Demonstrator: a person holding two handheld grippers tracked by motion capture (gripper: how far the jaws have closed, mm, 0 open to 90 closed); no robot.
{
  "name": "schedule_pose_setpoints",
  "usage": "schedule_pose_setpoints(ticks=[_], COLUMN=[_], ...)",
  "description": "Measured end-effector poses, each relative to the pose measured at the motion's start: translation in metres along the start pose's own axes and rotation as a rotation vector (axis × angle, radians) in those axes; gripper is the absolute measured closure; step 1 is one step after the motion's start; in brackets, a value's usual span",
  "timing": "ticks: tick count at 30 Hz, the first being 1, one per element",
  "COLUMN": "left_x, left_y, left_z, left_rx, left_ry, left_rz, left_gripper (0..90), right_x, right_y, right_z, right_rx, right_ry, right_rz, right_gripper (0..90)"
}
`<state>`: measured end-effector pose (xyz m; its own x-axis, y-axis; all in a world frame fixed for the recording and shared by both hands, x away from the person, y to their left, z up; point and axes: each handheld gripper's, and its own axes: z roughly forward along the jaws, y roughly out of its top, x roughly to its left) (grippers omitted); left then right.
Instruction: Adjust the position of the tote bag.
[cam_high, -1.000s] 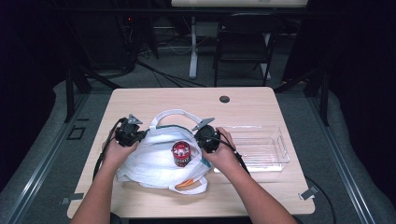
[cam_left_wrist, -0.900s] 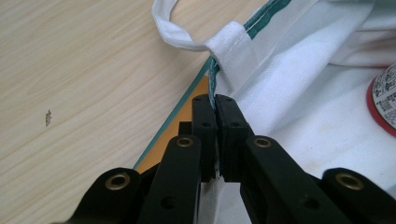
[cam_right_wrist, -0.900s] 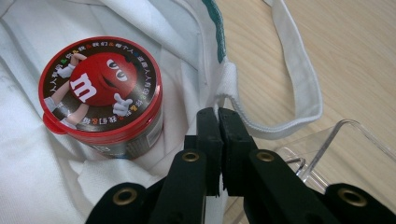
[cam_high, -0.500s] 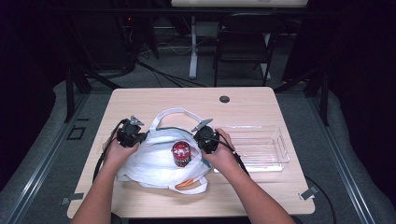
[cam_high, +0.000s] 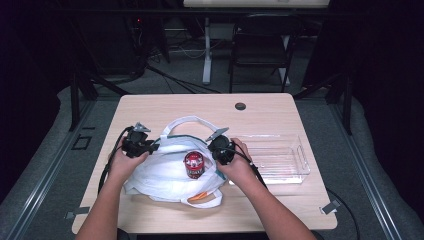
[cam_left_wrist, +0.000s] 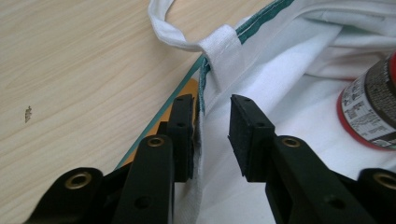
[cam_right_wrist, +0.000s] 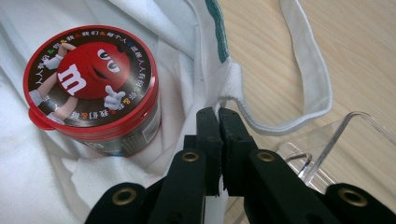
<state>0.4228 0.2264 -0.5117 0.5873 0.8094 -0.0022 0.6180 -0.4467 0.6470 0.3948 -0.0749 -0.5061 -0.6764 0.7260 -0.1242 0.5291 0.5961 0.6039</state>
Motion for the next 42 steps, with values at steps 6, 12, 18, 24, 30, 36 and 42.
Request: schedule_pose_setpoints(ticks=[6,12,18,24,30,36,42], left_x=[0.001,0.004,0.006,0.005,0.003,0.003,0.005], left_y=[0.000,-0.001,-0.003,-0.004,-0.004,-0.005,-0.003], left_z=[-0.011,-0.025,-0.035,-0.035,-0.037,-0.041,-0.045], left_rx=[-0.026,-0.062,-0.089,-0.086,-0.086,-0.098,-0.099], left_ry=[0.006,0.014,0.021,0.028,0.004,0.009,-0.004], left_rz=[-0.022,-0.040,-0.060,-0.069,-0.074,-0.074,-0.077], left_gripper=[60.2,53.9,51.6,51.5,51.3,50.9,50.6], right_x=[-0.002,-0.002,-0.004,-0.002,-0.002,0.000,0.003], right_y=[-0.002,-0.002,-0.003,-0.006,-0.008,-0.008,-0.009], right_z=[0.000,-0.003,-0.003,-0.007,-0.015,-0.027,-0.034], right_rx=[-0.003,-0.022,-0.047,-0.073,-0.123,-0.185,-0.184], right_ry=[0.012,0.023,0.057,0.066,0.106,0.127,0.141], right_rz=[0.008,0.016,0.046,0.047,0.073,0.080,0.049], right_gripper=[86.9,84.9,78.7,68.0,58.4,52.8,46.2])
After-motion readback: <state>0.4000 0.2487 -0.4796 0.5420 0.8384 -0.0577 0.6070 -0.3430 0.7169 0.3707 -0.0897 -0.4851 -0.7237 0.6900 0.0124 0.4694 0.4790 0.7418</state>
